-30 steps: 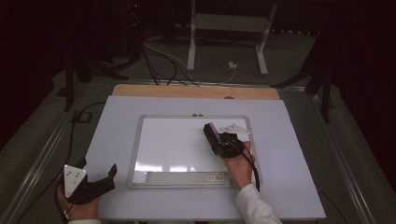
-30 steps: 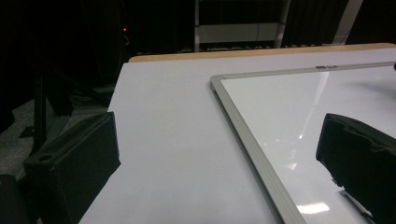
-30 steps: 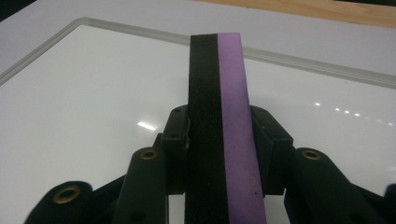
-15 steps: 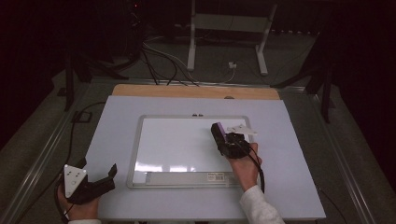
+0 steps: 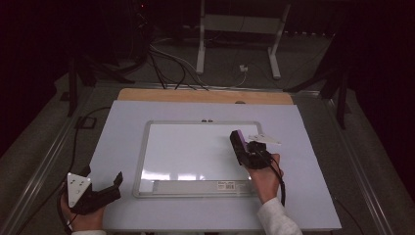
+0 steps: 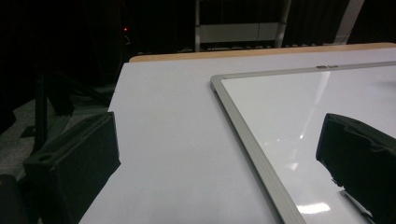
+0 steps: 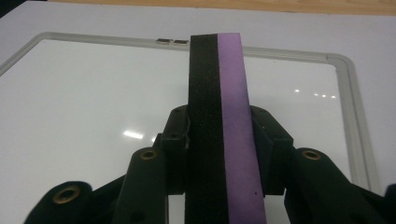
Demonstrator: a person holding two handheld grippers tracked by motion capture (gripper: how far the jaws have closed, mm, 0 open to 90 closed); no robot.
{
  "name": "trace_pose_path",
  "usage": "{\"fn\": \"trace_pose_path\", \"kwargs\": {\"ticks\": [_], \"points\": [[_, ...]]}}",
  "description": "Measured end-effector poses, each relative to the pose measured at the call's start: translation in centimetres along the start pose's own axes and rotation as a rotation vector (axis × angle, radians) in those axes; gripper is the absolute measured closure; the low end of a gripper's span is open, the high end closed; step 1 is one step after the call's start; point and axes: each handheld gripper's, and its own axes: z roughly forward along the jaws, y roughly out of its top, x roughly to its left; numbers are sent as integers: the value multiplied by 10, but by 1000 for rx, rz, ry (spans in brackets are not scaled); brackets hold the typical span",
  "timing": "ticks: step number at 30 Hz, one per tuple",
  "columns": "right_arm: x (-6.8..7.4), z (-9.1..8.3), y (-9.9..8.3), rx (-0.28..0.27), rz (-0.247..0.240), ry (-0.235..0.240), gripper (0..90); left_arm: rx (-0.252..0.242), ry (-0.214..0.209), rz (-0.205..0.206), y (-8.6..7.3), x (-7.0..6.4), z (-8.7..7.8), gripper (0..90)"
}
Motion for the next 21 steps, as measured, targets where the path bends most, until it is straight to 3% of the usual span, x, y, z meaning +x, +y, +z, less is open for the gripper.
{"fn": "trace_pose_path", "kwargs": {"ticks": [21], "points": [[-33, -23, -8, -8, 72, -63, 632, 2, 2, -2, 0, 0, 0, 2]]}}
